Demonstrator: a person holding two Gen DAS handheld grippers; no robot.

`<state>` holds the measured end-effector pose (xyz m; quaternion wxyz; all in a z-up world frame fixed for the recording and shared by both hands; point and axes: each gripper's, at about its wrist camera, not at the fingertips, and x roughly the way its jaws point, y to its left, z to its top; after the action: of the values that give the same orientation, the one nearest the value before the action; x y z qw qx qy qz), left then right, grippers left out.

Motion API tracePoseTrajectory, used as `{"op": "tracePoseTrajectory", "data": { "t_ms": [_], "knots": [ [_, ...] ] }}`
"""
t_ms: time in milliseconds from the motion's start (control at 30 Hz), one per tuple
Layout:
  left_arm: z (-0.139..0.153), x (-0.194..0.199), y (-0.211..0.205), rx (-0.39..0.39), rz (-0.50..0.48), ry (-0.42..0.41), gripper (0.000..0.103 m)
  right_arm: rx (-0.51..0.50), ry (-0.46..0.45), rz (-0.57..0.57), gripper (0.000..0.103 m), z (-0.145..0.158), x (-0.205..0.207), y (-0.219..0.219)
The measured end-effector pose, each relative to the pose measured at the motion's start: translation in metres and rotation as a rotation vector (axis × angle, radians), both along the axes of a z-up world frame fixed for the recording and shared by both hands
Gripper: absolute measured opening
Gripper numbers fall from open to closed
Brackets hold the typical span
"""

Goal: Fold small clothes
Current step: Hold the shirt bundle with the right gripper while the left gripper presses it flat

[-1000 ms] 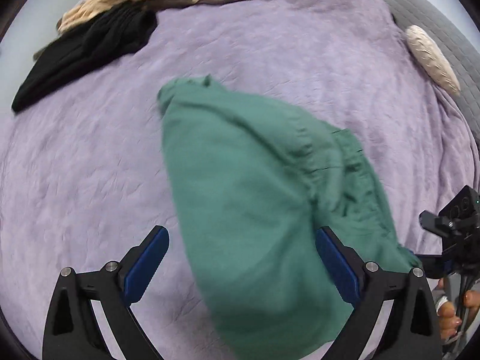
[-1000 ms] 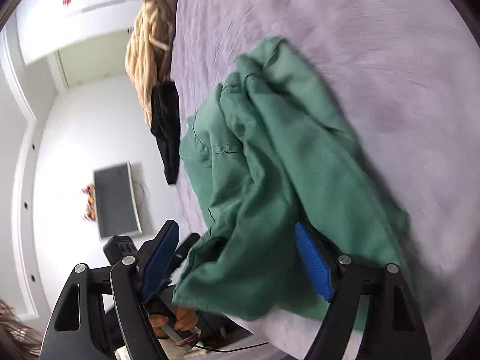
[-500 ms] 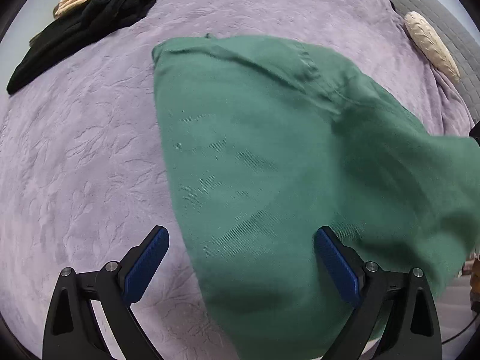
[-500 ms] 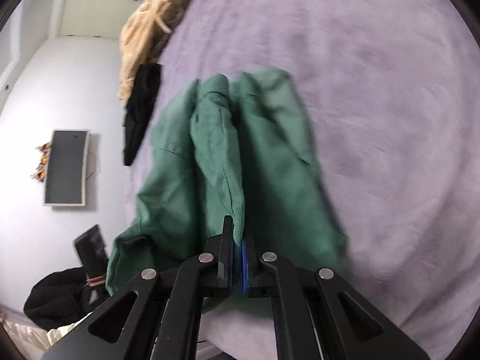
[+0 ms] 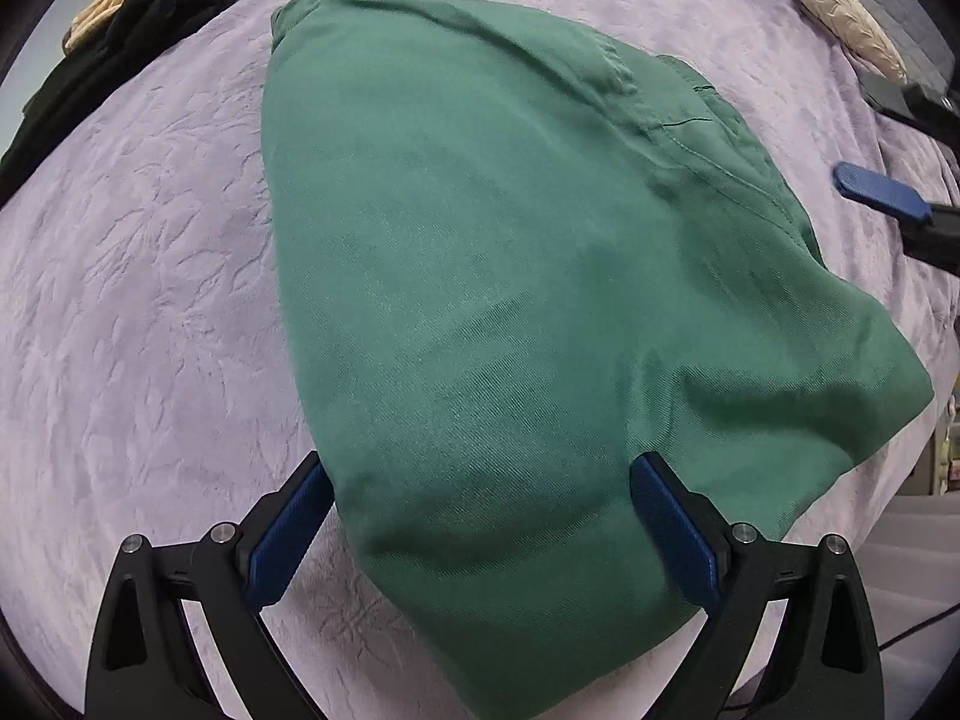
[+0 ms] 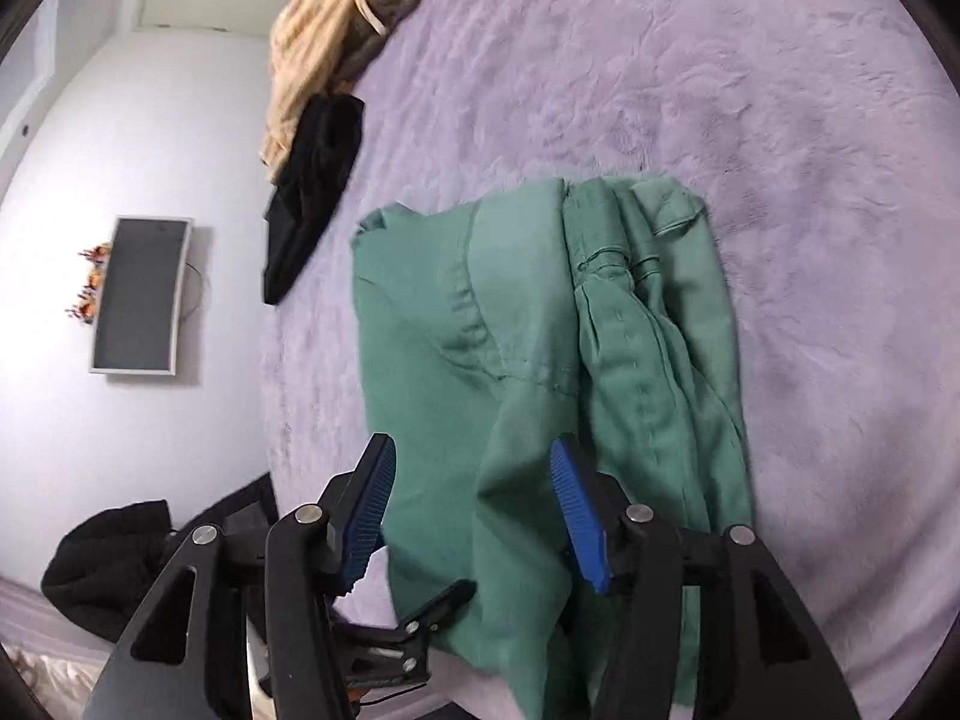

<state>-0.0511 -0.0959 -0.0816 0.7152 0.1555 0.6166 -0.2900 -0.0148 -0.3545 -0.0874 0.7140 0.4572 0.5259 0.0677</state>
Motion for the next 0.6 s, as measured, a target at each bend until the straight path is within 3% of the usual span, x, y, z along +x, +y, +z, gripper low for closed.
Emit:
{"op": "tracePoseTrajectory", "data": {
  "t_ms": [33, 67, 100, 133, 233, 300, 367, 433, 500, 567, 600],
  "knots": [
    [0.0, 0.004, 0.001, -0.003, 0.008, 0.002, 0.099, -0.007, 0.054, 0.008, 0.059, -0.016, 0.014, 0.007],
    [0.001, 0.006, 0.002, -0.006, 0.016, 0.004, 0.098, -0.002, 0.09, 0.004, 0.05, -0.028, 0.021, 0.012],
    [0.004, 0.006, 0.007, -0.007, 0.019, 0.004, 0.098, 0.018, 0.103, -0.012, 0.033, -0.038, 0.03, 0.011],
    [0.005, 0.006, 0.009, -0.005, 0.021, 0.002, 0.098, 0.027, 0.086, -0.016, 0.006, -0.037, 0.035, 0.012],
    [0.011, 0.007, 0.015, -0.006, 0.017, -0.011, 0.099, -0.061, -0.06, 0.049, 0.006, 0.007, 0.031, 0.025],
    [0.016, 0.008, 0.021, -0.02, 0.02, -0.021, 0.098, -0.144, -0.102, 0.073, 0.005, 0.029, 0.02, 0.028],
    [0.017, 0.008, 0.025, -0.028, 0.011, -0.017, 0.099, -0.217, -0.062, 0.063, 0.005, 0.023, 0.012, 0.023],
    [0.013, 0.003, 0.023, -0.026, -0.009, -0.007, 0.099, -0.226, 0.045, 0.036, 0.006, -0.011, -0.002, 0.002],
    [0.006, -0.004, 0.017, -0.016, -0.04, 0.01, 0.099, -0.137, 0.095, -0.025, 0.006, -0.039, -0.018, -0.02],
    [-0.002, -0.012, 0.013, 0.012, -0.076, 0.02, 0.099, -0.079, 0.087, -0.096, 0.012, -0.036, -0.025, -0.026],
    [-0.002, -0.014, 0.013, 0.018, -0.083, 0.023, 0.099, -0.111, 0.084, -0.099, 0.016, -0.026, -0.03, -0.026]
  ]
}}
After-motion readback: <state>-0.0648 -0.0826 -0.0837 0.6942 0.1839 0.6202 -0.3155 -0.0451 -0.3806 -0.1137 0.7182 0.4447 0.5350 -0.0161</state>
